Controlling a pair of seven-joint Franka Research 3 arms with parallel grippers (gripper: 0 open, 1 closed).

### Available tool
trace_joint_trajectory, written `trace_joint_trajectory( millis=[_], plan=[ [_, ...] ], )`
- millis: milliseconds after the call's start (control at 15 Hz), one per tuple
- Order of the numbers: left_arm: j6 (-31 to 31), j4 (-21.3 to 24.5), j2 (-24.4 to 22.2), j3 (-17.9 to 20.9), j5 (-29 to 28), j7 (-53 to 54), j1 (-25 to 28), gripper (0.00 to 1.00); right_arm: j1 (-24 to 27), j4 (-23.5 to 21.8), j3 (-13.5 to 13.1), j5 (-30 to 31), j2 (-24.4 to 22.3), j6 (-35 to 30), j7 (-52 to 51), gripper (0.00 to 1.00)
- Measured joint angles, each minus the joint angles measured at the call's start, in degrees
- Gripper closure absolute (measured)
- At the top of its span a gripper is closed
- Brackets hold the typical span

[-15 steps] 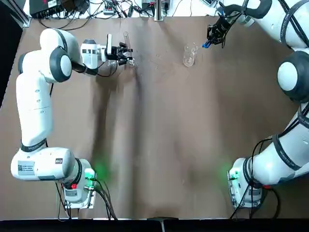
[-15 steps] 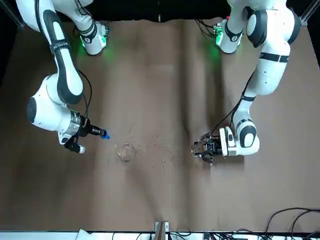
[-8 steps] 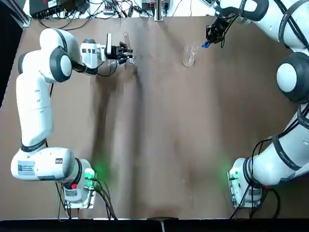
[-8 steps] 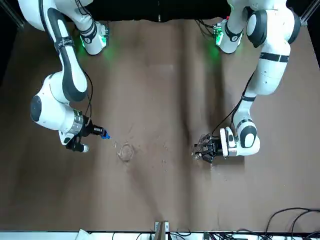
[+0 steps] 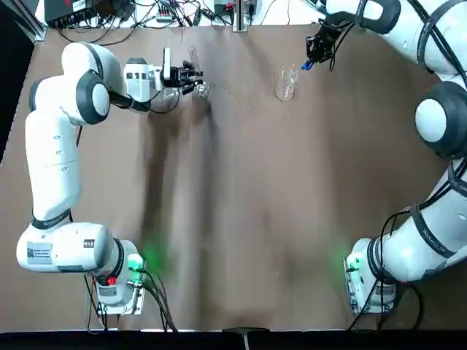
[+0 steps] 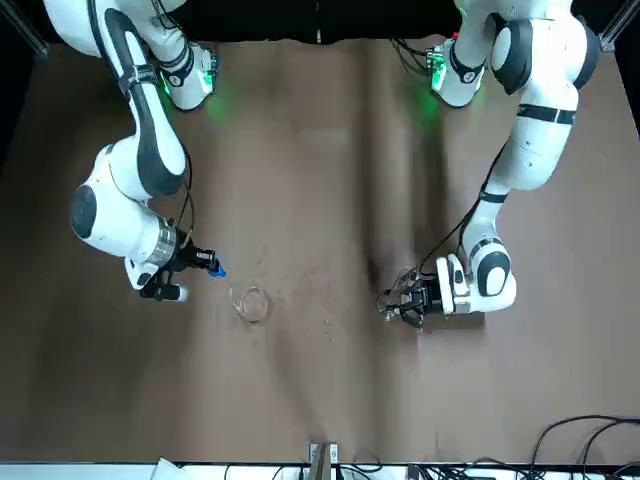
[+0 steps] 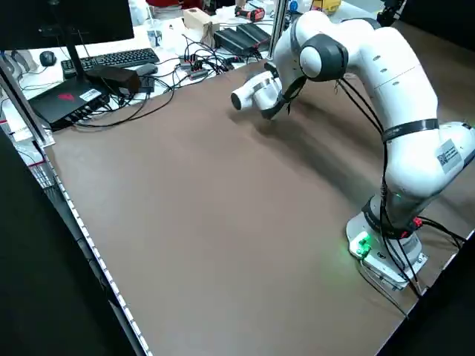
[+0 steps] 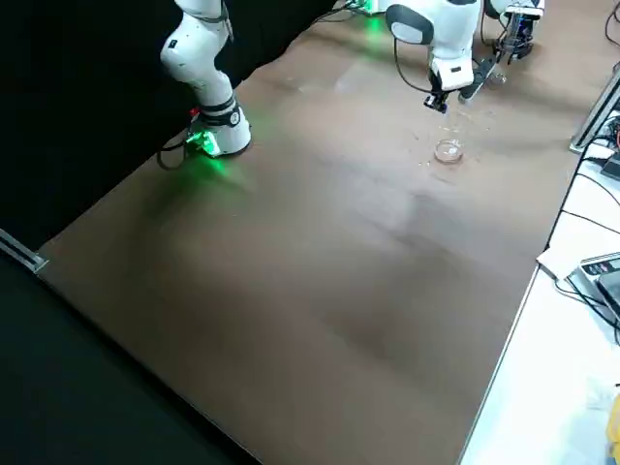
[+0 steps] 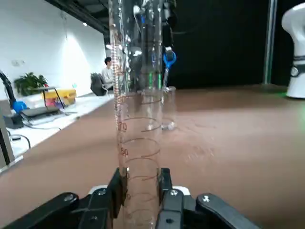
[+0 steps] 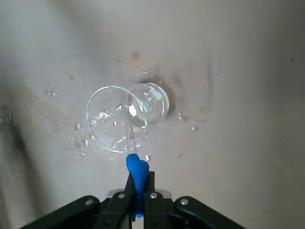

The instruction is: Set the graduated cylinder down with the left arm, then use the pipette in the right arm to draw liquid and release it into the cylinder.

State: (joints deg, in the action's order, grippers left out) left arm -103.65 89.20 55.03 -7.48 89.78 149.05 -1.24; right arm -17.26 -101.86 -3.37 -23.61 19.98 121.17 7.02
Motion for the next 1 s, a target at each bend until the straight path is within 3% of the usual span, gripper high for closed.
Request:
trace_joint_trajectory(
  millis=[600, 1000],
  plan=[
    [-13.6, -2.89, 0.0, -0.17, 17.32, -0.76, -16.41, 0.66, -2.88, 2.3, 0.0, 5.56, 0.0, -1.96, 0.24, 0.93],
    [-16.6, -2.89, 0.36, 0.04, 21.25, -0.87, -20.56, 0.66, -4.63, 2.8, 0.0, 9.33, 0.0, -1.93, 3.73, 0.93]
  ],
)
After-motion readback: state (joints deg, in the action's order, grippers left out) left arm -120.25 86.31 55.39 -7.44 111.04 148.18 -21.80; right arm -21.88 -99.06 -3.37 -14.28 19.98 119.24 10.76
